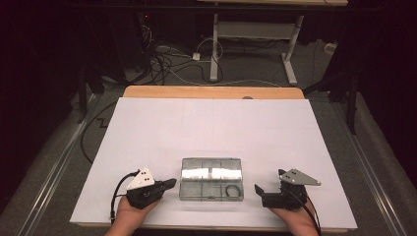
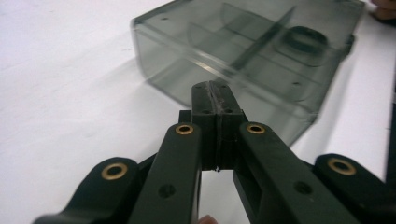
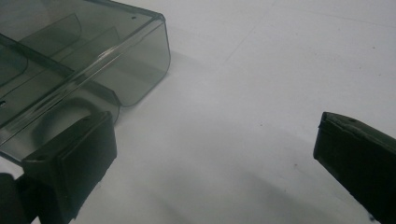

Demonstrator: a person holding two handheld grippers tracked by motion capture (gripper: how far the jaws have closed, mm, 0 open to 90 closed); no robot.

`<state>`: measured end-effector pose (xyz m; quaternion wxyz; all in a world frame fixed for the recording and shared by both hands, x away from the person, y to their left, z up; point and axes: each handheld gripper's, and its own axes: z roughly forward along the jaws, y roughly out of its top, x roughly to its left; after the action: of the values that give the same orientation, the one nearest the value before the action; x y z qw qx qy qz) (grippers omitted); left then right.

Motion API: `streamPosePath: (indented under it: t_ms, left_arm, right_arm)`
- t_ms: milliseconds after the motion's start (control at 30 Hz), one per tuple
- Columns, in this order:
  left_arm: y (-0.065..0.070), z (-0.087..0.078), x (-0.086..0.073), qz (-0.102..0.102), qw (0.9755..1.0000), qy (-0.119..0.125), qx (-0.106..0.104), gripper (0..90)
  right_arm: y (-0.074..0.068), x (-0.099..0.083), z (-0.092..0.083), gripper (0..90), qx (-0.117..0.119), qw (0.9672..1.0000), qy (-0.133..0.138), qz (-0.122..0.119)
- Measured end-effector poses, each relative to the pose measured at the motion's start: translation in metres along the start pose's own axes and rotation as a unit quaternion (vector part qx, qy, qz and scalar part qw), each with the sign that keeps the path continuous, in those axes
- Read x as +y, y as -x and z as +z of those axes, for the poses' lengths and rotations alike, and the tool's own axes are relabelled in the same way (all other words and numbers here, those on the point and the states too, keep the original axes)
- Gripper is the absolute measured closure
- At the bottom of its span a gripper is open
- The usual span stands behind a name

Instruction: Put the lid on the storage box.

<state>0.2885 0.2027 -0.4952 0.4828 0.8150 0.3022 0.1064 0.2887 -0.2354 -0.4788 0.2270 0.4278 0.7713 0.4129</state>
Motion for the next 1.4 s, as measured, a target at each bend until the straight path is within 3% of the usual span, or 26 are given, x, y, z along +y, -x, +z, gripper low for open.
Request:
streamPosePath:
  t_ms: [300, 500, 767, 900, 1133, 1200, 1333, 1400]
  left_arm:
    - [-0.022, -0.013, -0.001, -0.011, 0.998, 0.005, 0.063, 87.2]
    - [-0.028, -0.011, -0.001, -0.017, 0.9974, 0.004, 0.07, 80.6]
    - [-0.032, -0.001, 0.0, -0.024, 0.9968, -0.031, 0.07, 45.0]
    - [-0.032, -0.002, 0.0, -0.025, 0.9964, -0.029, 0.075, 31.3]
    - [-0.031, -0.002, -0.001, -0.023, 0.9963, -0.023, 0.079, 14.5]
    - [-0.031, -0.003, -0.001, -0.027, 0.9963, -0.018, 0.079, 13.5]
    - [-0.033, -0.003, 0.0, -0.039, 0.9956, -0.017, 0.084, 0.0]
    - [-0.033, -0.004, 0.0, -0.041, 0.9954, -0.013, 0.085, 0.0]
  right_arm:
    - [0.0, -0.001, 0.001, 0.1, 0.0, 0.9999, 0.012, -0.008]
    - [0.0, -0.001, 0.0, 0.2, -0.009, 0.9995, 0.024, -0.019]
    - [-0.001, -0.001, 0.0, 0.1, -0.006, 0.999, 0.037, -0.024]
    - [-0.001, -0.001, 0.0, 0.1, -0.007, 0.9988, 0.042, -0.023]
    - [-0.001, -0.001, -0.001, 0.1, -0.008, 0.9986, 0.046, -0.024]
    - [-0.001, -0.001, -0.001, 0.1, -0.008, 0.9986, 0.047, -0.024]
    - [-0.001, -0.002, -0.001, 0.1, -0.009, 0.9985, 0.049, -0.02]
    - [-0.001, -0.002, -0.002, 0.1, -0.009, 0.9985, 0.051, -0.02]
